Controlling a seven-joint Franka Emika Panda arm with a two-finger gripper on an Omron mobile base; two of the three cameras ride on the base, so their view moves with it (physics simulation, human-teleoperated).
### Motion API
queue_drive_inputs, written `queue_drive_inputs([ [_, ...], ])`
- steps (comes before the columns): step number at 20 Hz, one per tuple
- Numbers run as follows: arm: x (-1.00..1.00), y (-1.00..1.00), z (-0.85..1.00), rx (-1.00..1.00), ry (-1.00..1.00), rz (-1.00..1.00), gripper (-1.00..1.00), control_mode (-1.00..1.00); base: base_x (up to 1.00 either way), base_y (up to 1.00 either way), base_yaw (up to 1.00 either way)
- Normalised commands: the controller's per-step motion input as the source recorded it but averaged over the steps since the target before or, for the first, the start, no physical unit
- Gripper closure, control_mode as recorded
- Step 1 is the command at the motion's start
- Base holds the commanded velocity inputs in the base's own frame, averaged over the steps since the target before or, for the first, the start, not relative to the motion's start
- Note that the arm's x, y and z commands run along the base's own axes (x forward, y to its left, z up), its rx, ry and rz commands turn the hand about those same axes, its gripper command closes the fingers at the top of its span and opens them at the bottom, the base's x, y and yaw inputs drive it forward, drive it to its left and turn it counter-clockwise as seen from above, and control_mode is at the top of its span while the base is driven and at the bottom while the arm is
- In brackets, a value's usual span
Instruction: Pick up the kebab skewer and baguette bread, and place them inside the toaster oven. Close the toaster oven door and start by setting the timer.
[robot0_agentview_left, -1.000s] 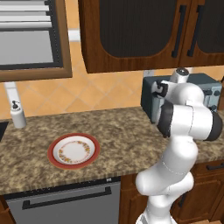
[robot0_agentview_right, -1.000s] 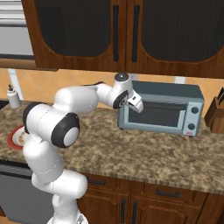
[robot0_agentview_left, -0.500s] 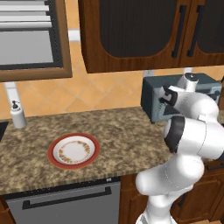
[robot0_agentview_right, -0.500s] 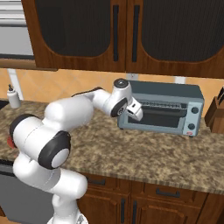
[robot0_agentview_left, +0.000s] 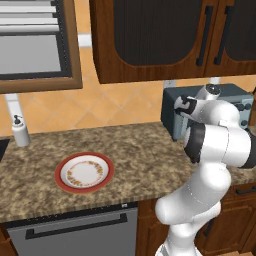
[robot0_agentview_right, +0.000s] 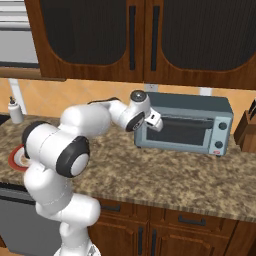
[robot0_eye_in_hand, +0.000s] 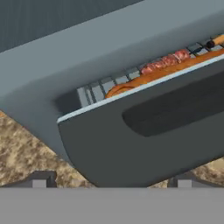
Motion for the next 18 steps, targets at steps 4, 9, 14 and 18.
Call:
queue_drive_inputs([
  [4, 0.42, -0.2, 0.01, 0.0, -0.11, 0.09, -1.0, -1.0, 0.0, 0.0, 0.0],
  [9, 0.1, -0.06, -0.11, 0.0, -0.14, 0.09, -1.0, -1.0, 0.0, 0.0, 0.0],
  [14, 0.19, -0.01, -0.28, 0.0, -0.15, 0.06, -1.0, -1.0, 0.0, 0.0, 0.0],
  [18, 0.2, -0.04, 0.0, 0.0, -0.12, 0.04, -1.0, -1.0, 0.0, 0.0, 0.0],
])
